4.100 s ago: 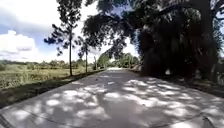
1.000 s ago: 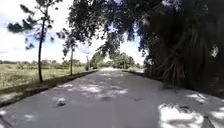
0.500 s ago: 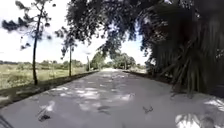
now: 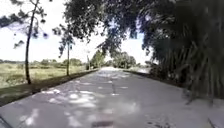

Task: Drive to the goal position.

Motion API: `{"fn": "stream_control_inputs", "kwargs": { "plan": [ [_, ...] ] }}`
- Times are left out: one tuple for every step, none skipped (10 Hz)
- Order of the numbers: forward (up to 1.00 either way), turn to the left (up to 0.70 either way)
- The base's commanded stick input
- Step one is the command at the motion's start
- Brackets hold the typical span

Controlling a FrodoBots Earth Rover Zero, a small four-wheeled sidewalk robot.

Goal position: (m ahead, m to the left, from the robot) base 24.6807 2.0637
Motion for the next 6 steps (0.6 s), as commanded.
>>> {"fn": "stream_control_inputs", "kwargs": {
  "plan": [
    [0.70,0.00],
    [0.70,0.00],
    [0.70,0.00],
    [0.70,0.00],
    [0.70,0.00],
    [0.70,0.00]
  ]
}}
